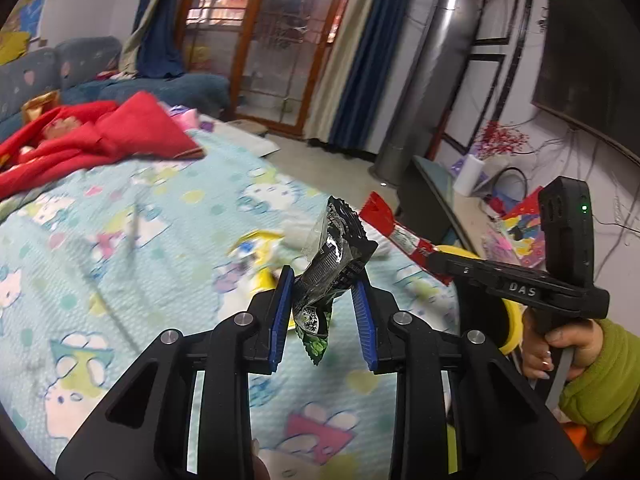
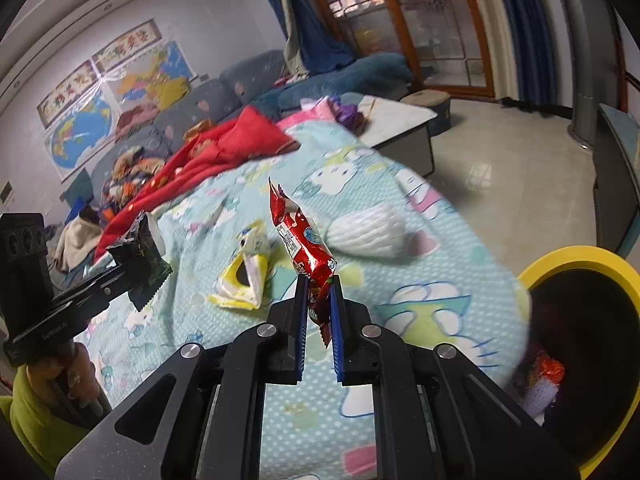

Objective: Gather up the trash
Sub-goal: 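Carry the black-green and red wrappers over the yellow bin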

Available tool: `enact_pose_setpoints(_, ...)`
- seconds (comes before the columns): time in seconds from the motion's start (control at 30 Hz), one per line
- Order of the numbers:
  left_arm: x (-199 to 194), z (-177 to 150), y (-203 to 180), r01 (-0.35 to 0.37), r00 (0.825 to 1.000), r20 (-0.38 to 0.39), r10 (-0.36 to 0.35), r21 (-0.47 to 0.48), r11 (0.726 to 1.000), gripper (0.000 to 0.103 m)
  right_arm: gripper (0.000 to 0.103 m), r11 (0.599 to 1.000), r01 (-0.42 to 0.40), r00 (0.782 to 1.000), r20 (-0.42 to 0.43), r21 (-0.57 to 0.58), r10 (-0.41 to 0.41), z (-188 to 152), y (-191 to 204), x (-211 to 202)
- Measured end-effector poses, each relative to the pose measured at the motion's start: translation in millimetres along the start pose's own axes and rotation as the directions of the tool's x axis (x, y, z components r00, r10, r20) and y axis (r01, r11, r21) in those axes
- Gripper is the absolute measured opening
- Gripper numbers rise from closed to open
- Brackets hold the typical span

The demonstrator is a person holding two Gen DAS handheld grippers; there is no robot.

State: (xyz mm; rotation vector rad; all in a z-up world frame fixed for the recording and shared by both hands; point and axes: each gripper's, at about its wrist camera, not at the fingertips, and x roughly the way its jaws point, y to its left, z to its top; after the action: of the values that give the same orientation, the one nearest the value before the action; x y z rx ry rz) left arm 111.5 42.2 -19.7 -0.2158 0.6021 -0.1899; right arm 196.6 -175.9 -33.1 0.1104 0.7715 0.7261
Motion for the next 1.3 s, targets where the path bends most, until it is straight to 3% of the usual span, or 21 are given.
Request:
enact_pose_setpoints(0.63,29.7,13.3,-80.2,0.121,0.993,-0.005,-0.121,0.102,0.987,0.023,0.01,0.983,0.118,0.983,0.121,0.144,-0.136,-0.6,-56.0,-53.8)
enact_pose_setpoints(1.3,73.8,-3.7,-154.3,0.264,0.964,-0.089,-0.251,0.203,0.943,0.023,0.01,0.904,0.27,0.939,0.115,0.332,-0.323,-26.9,-132.1,-85.0)
